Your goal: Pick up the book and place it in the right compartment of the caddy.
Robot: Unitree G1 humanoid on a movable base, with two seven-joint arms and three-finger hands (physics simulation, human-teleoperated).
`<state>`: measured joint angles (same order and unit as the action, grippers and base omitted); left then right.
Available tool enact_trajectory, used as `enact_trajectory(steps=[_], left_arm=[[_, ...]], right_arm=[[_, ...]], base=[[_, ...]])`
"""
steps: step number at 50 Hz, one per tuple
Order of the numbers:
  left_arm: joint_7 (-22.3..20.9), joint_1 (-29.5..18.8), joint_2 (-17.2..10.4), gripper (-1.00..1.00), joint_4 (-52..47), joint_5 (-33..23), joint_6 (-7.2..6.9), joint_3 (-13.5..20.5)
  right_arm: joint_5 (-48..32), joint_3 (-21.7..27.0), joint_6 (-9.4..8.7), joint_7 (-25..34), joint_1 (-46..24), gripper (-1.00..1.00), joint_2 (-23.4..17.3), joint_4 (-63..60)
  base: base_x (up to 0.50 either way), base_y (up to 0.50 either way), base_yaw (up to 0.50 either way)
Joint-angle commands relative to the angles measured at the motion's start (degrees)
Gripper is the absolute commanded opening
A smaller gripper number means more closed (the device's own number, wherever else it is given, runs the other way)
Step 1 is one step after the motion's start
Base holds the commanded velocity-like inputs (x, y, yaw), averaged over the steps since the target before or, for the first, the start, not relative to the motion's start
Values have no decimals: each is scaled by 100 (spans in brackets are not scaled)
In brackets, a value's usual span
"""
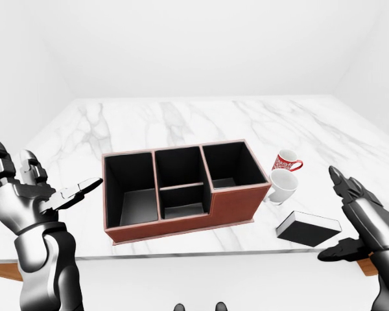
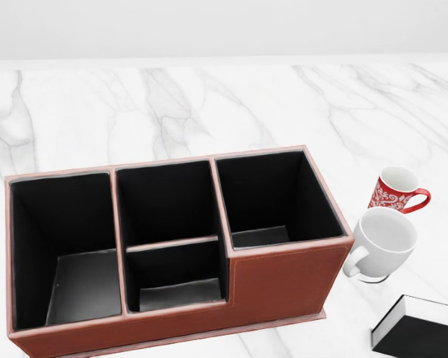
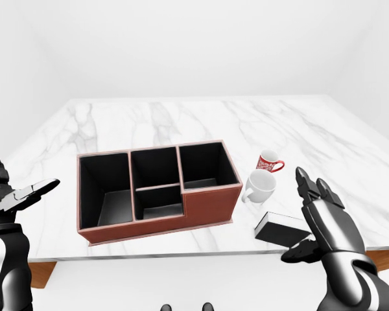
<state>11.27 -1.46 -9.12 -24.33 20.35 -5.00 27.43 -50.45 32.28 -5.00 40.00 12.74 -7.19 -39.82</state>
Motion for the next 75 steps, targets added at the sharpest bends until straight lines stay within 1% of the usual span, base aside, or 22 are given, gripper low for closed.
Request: enact_trajectory(steps=[1, 6, 11, 16, 19, 20, 23, 31, 36, 39, 44, 52, 56, 59, 68, 69, 75], left_arm=[[2, 11, -2, 100, 2, 8, 0, 1], [14, 9, -4, 100, -36, 16, 0, 9], [6, 6, 3, 100, -10, 4, 0, 4], [-4, 0, 7, 100, 32, -3, 0, -5], [-9, 0, 7, 100, 66, -5, 0, -14], [-6, 5, 4, 100, 49, 2, 0, -13], [-7, 0, 4, 100, 72, -2, 0, -15], [17, 1, -8, 100, 6, 15, 0, -11], [8, -5, -3, 100, 38, -19, 0, -25], [17, -4, -5, 100, -4, -16, 0, -20], [-8, -9, 5, 100, 87, -32, 0, -32], [-7, -1, 1, 100, 81, -18, 0, -29], [-7, 4, 6, 100, 64, -18, 0, -26], [-5, -3, 6, 100, 78, -25, 0, -35], [-2, -5, 14, 100, 57, -47, 0, -47], [-3, -4, 15, 100, 63, -51, 0, -51], [3, -6, 15, 100, 46, -76, 0, -69]], right_arm=[[-408, 368, 0, 0, 152, 100, 217, 506], [-437, 328, 0, 0, 139, 100, 210, 634], [-460, 197, 0, 0, 50, 100, 135, 1003], [-460, 157, 0, 0, 12, 100, 59, 1086], [-488, 54, 0, 0, -24, 100, 38, 1214], [-512, -12, 0, 0, -75, 100, 4, 1438], [-481, -51, 0, 0, -87, 100, -40, 1431], [-409, -166, 0, 0, -277, 100, -274, 1906], [-393, -312, 0, 0, -635, 100, -564, 2187], [-370, -455, 0, 0, -653, 100, -591, 2283], [-302, -529, 0, 0, -765, 100, -782, 2786], [-190, -571, 0, -60, -780, 100, -850, 2932], [-123, -619, 0, -309, -860, 100, -968, 3400], [-76, -626, 0, -347, -889, 100, -1024, 3453], [62, -545, 0, -327, -1037, 100, -1215, 3471], [58, -552, 0, -399, -1059, 100, -1247, 3553], [20, -547, 0, -351, -1172, 100, -1350, 3543]], base=[[0, 0, 0], [0, 0, 0], [0, 0, 0], [0, 0, 0], [0, 0, 0], [0, 0, 0], [0, 0, 0], [0, 0, 0], [0, 0, 0], [0, 0, 0], [0, 0, 0], [0, 0, 0], [0, 0, 0], [0, 0, 0], [0, 0, 0], [0, 0, 0], [0, 0, 0]])
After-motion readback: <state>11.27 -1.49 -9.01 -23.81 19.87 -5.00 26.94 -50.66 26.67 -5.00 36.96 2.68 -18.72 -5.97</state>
